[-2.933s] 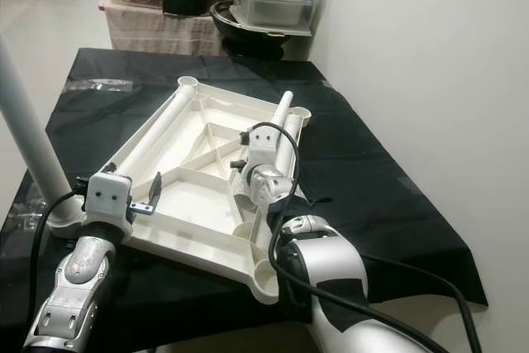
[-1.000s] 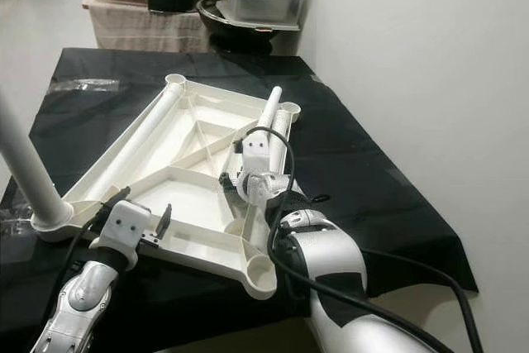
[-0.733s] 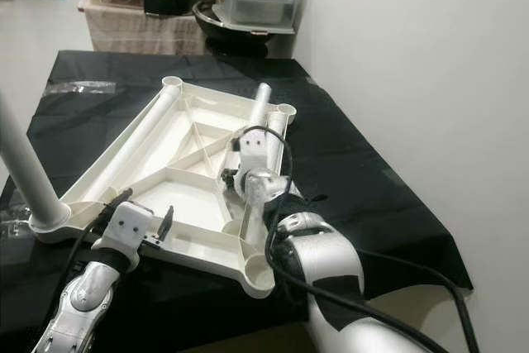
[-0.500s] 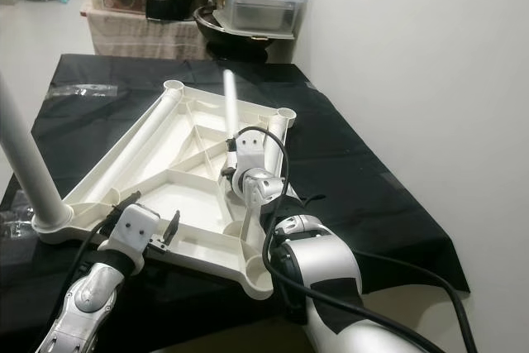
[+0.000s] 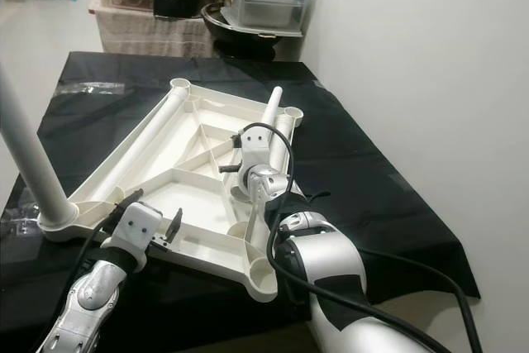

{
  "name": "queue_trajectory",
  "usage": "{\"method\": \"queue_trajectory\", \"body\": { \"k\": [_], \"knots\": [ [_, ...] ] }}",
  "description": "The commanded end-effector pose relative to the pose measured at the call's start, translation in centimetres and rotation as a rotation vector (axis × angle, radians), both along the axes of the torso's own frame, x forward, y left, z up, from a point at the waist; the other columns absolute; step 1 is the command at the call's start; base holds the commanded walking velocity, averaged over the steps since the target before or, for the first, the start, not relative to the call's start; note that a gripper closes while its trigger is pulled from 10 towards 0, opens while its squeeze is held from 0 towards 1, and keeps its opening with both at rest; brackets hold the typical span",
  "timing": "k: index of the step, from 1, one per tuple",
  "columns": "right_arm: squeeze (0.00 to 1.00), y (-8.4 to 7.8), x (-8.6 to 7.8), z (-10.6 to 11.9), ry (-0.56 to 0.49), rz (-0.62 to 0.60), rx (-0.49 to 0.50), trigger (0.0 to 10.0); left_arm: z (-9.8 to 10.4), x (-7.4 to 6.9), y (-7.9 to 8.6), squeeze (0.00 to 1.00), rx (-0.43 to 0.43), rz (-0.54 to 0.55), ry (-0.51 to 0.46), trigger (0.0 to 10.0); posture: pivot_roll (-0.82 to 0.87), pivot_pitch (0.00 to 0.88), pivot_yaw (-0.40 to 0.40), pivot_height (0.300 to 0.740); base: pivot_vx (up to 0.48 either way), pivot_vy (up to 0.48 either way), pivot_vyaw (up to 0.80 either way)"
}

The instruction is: Building children table

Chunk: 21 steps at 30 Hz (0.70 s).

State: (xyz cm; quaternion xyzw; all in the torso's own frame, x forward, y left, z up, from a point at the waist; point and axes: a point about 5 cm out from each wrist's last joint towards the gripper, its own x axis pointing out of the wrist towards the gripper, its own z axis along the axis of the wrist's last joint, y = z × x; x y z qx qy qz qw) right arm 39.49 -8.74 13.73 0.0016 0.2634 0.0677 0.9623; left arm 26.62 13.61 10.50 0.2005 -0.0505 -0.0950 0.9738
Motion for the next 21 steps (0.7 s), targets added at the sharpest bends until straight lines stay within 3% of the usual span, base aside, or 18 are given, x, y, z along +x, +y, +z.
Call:
{"method": "queue_trajectory", "body": {
  "k": [1, 5, 6, 7, 9, 10, 12, 15, 17, 21],
  "knots": [
    [1.0, -0.9, 0.1, -0.2, -0.017, -0.007, -0.046, 10.0, -0.9, 0.0, 0.0, 0.0, 0.025, 0.003, 0.039, 10.0, 0.08, 0.0, -0.176, 0.74, 0.0, 0.0, 0.0],
    [1.0, -0.5, 0.5, 0.8, -0.095, 0.076, -0.081, 10.0, -0.9, 0.0, -0.1, 0.0, 0.024, 0.002, 0.038, 10.0, 0.08, 0.0, -0.176, 0.74, 0.0, 0.0, 0.0],
    [1.0, -0.1, 1.0, 2.3, -0.22, 0.167, -0.171, 10.0, -1.0, -0.1, -0.1, 0.0, 0.022, 0.001, 0.038, 10.0, 0.08, 0.0, -0.174, 0.74, 0.0, 0.0, 0.0],
    [1.0, -0.1, 1.0, 2.3, -0.22, 0.167, -0.171, 10.0, -1.0, -0.1, -0.1, 0.0, 0.022, 0.001, 0.038, 10.0, 0.08, 0.0, -0.174, 0.74, 0.0, 0.0, 0.0],
    [1.0, 0.6, 1.0, 3.3, -0.347, 0.297, -0.262, 10.0, -1.0, -0.2, 0.0, 0.0, 0.013, 0.006, 0.031, 10.0, 0.08, 0.0, -0.173, 0.74, 0.0, 0.0, 0.0],
    [1.0, 0.6, 1.0, 3.3, -0.347, 0.297, -0.262, 10.0, -1.0, -0.2, 0.0, 0.0, 0.013, 0.006, 0.031, 10.0, 0.08, 0.0, -0.173, 0.74, 0.0, 0.0, 0.0],
    [1.0, 1.0, 0.0, 2.2, -0.419, 0.511, -0.347, 10.0, -1.3, -0.6, 0.3, 0.0, 0.006, 0.007, 0.042, 10.0, 0.08, 0.0, -0.171, 0.74, 0.0, 0.0, 0.0],
    [1.0, 0.1, -1.1, 0.4, -0.418, 0.678, -0.463, 10.0, -1.7, -1.1, 0.6, 0.0, 0.012, 0.009, 0.057, 10.0, 0.07, 0.0, -0.169, 0.74, 0.0, 0.0, 0.0],
    [1.0, -0.3, -1.2, 0.1, -0.406, 0.689, -0.494, 10.0, -1.7, -1.1, 0.7, 0.0, 0.013, 0.01, 0.059, 10.0, 0.07, 0.0, -0.169, 0.74, 0.0, 0.0, 0.0],
    [1.0, -2.9, -0.9, -0.4, -0.355, 0.666, -0.649, 10.0, -1.6, -0.9, 0.5, 0.0, 0.01, 0.008, 0.055, 10.0, 0.07, 0.0, -0.165, 0.74, 0.0, 0.0, 0.0]
  ]
}}
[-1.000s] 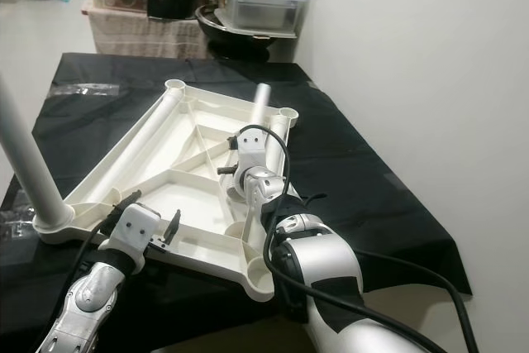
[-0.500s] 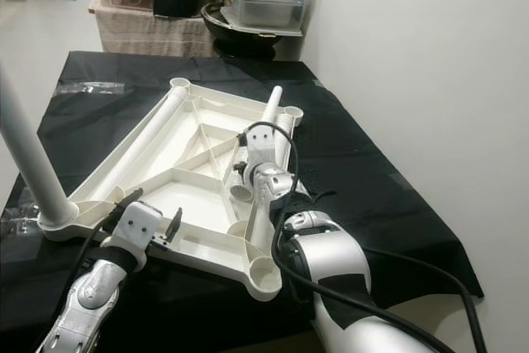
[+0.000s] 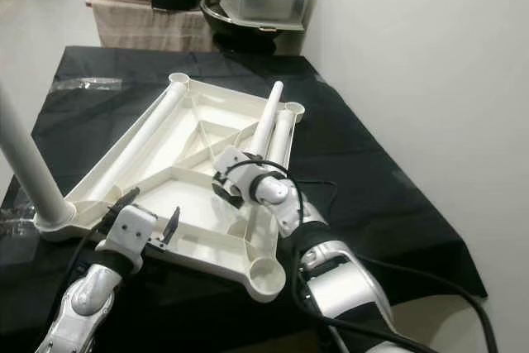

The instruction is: Building children table

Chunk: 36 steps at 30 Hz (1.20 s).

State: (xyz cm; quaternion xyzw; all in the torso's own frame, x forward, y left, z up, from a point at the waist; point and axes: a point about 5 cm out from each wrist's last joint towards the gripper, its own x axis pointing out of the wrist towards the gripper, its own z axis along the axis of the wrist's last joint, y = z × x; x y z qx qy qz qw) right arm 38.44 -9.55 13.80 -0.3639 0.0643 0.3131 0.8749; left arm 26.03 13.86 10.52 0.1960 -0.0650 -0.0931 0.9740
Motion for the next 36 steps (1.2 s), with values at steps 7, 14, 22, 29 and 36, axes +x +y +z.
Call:
{"method": "queue_trajectory", "body": {
  "k": [7, 14, 22, 29, 36],
  "knots": [
    [1.0, -4.3, 0.9, 1.3, -0.01, -0.089, -0.064, 10.0, -1.4, -0.1, 0.2, 0.0, 0.019, 0.008, 0.074, 10.0, 0.06, 0.0, -0.158, 0.74, 0.0, 0.0, 0.0],
    [1.0, -5.5, 0.3, 1.4, 0.066, -0.018, -0.051, 10.0, -1.5, -0.1, 0.2, 0.0, 0.02, 0.002, 0.074, 10.0, 0.05, 0.0, -0.149, 0.74, 0.0, 0.0, 0.0],
    [1.0, -4.4, 0.5, 0.8, 0.081, -0.073, -0.017, 10.0, -1.3, 0.3, -0.2, 0.0, 0.016, -0.012, 0.07, 10.0, 0.05, 0.0, -0.146, 0.74, 0.0, 0.0, 0.0],
    [1.0, -3.5, 0.8, 0.6, 0.056, -0.168, 0.008, 10.0, -1.3, 0.3, 0.0, 0.0, 0.017, -0.005, 0.068, 10.0, 0.06, 0.0, -0.152, 0.74, 0.0, 0.0, 0.0],
    [1.0, -3.2, 1.2, 0.5, 0.003, -0.296, -0.032, 10.0, -1.3, 0.2, -0.1, 0.0, 0.012, 0.001, 0.063, 10.0, 0.07, 0.0, -0.163, 0.74, 0.0, 0.0, 0.0]
  ]
}}
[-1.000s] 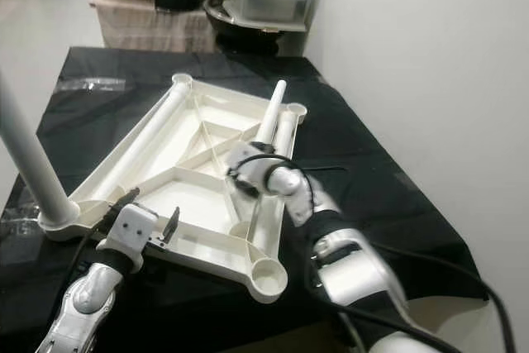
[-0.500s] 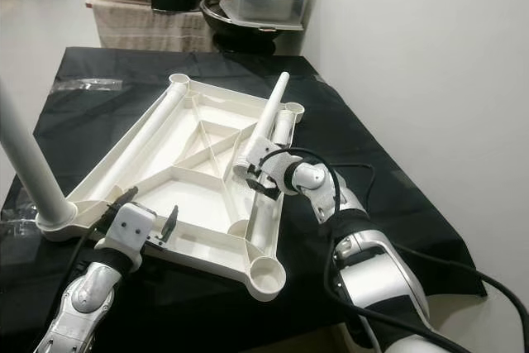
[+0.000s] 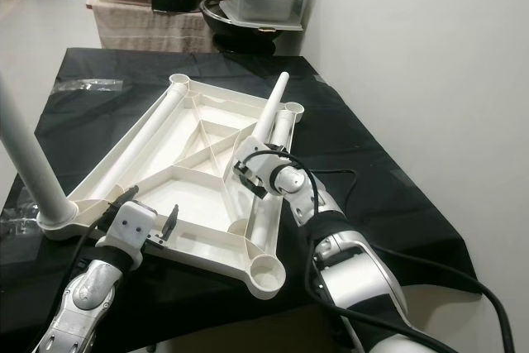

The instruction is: Building children table

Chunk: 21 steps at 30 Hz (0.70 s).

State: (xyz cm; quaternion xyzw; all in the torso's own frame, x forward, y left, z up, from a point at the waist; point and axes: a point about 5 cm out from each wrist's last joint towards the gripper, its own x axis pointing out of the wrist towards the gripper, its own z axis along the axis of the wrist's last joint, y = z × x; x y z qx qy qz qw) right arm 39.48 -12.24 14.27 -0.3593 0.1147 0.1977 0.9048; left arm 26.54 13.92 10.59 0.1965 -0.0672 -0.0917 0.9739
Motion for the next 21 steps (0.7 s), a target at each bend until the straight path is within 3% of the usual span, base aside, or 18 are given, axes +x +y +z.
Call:
{"method": "queue_trajectory", "body": {
  "k": [1, 14, 15, 16, 17, 18, 19, 20, 21],
  "knots": [
    [1.0, -0.5, 0.2, 0.1, -0.006, -0.043, -0.024, 10.0, -1.4, -0.3, -0.1, 0.0, 0.011, 0.0, 0.068, 10.0, 0.07, 0.0, -0.163, 0.74, 0.0, 0.0, 0.0],
    [0.98, 0.8, 0.1, -0.4, -0.007, -0.079, 0.015, 10.0, -1.4, -0.2, -0.3, 0.0, 0.011, -0.002, 0.068, 10.0, 0.07, 0.0, -0.163, 0.74, 0.0, 0.0, 0.0],
    [0.91, 1.1, -0.1, -0.6, 0.001, -0.08, 0.027, 10.0, -1.3, -0.2, -0.3, 0.0, 0.011, -0.003, 0.067, 10.0, 0.07, 0.0, -0.164, 0.74, 0.0, 0.0, 0.0],
    [0.91, 1.1, -0.1, -0.6, 0.001, -0.08, 0.027, 10.0, -1.3, -0.2, -0.3, 0.0, 0.011, -0.003, 0.067, 10.0, 0.07, 0.0, -0.164, 0.74, 0.0, 0.0, 0.0],
    [0.56, 1.5, -0.2, -1.0, 0.007, -0.087, 0.041, 10.0, -1.3, -0.1, -0.3, 0.0, 0.011, -0.002, 0.065, 10.0, 0.08, 0.0, -0.167, 0.74, 0.0, 0.0, 0.0],
    [0.56, 1.5, -0.2, -1.0, 0.007, -0.087, 0.041, 10.0, -1.3, -0.1, -0.3, 0.0, 0.011, -0.002, 0.065, 10.0, 0.08, 0.0, -0.167, 0.74, 0.0, 0.0, 0.0],
    [0.39, 1.7, -0.3, -1.2, 0.01, -0.094, 0.048, 10.0, -1.3, -0.1, -0.3, 0.0, 0.011, -0.001, 0.064, 10.0, 0.08, 0.0, -0.168, 0.74, 0.0, 0.0, 0.0],
    [0.39, 1.7, -0.3, -1.2, 0.01, -0.094, 0.048, 10.0, -1.3, -0.1, -0.3, 0.0, 0.011, -0.001, 0.064, 10.0, 0.08, 0.0, -0.168, 0.74, 0.0, 0.0, 0.0],
    [0.0, 2.0, -0.3, -1.5, 0.009, -0.125, 0.053, 10.0, -1.1, -0.1, -0.4, 0.0, 0.013, -0.001, 0.055, 10.0, 0.09, 0.0, -0.171, 0.74, 0.0, 0.0, 0.0]
  ]
}}
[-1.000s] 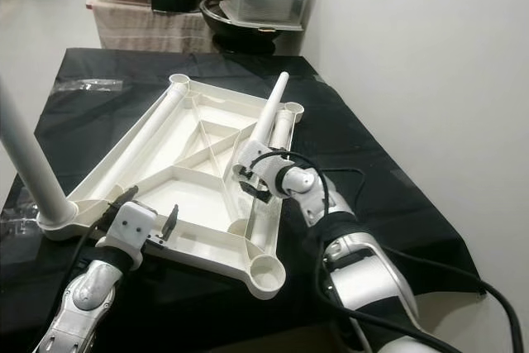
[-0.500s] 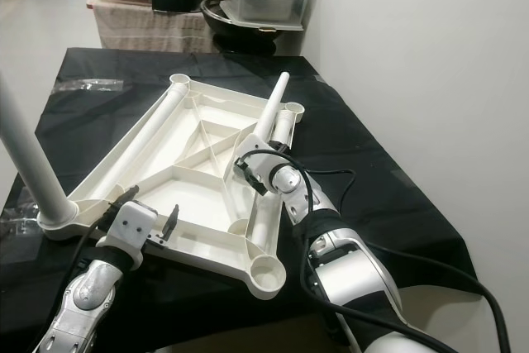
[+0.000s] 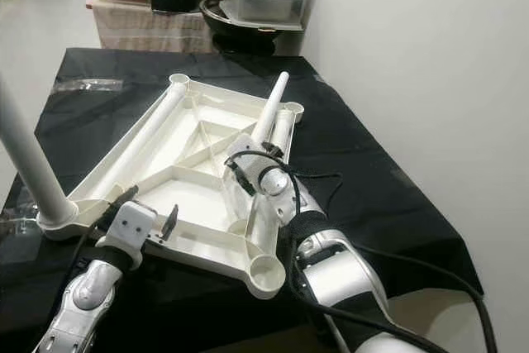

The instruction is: Building children table

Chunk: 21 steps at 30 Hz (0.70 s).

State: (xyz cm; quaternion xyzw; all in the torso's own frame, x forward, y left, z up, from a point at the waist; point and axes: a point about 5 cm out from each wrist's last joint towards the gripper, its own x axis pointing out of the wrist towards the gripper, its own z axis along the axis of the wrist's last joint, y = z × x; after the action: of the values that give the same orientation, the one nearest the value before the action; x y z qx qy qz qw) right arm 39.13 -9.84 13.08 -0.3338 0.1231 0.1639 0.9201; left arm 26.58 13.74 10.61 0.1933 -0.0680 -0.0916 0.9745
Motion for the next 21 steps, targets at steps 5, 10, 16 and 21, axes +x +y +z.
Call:
{"method": "queue_trajectory", "body": {
  "k": [5, 10, 16, 21],
  "knots": [
    [0.0, -0.6, 0.3, 0.1, -0.004, -0.119, 0.03, 10.0, -0.6, -0.2, -0.3, 0.0, 0.02, -0.005, 0.042, 10.0, 0.1, 0.0, -0.171, 0.74, 0.0, 0.0, 0.0],
    [0.0, -1.0, 0.5, 0.5, -0.02, -0.149, 0.023, 10.0, -0.4, -0.3, -0.2, 0.0, 0.025, -0.008, 0.034, 10.0, 0.1, 0.0, -0.169, 0.74, 0.0, 0.0, 0.0],
    [0.0, -1.5, 0.9, 1.3, -0.062, -0.202, 0.069, 10.0, 1.0, -1.0, 0.2, 0.0, 0.021, -0.008, -0.001, 10.0, 0.09, 0.0, -0.148, 0.74, 0.0, 0.0, 0.0],
    [0.0, -0.9, 0.8, 1.3, -0.078, -0.193, 0.111, 10.0, 1.6, -1.5, 0.6, 0.0, 0.032, -0.016, 0.002, 10.0, 0.09, 0.0, -0.131, 0.74, 0.0, 0.0, 0.0]
  ]
}}
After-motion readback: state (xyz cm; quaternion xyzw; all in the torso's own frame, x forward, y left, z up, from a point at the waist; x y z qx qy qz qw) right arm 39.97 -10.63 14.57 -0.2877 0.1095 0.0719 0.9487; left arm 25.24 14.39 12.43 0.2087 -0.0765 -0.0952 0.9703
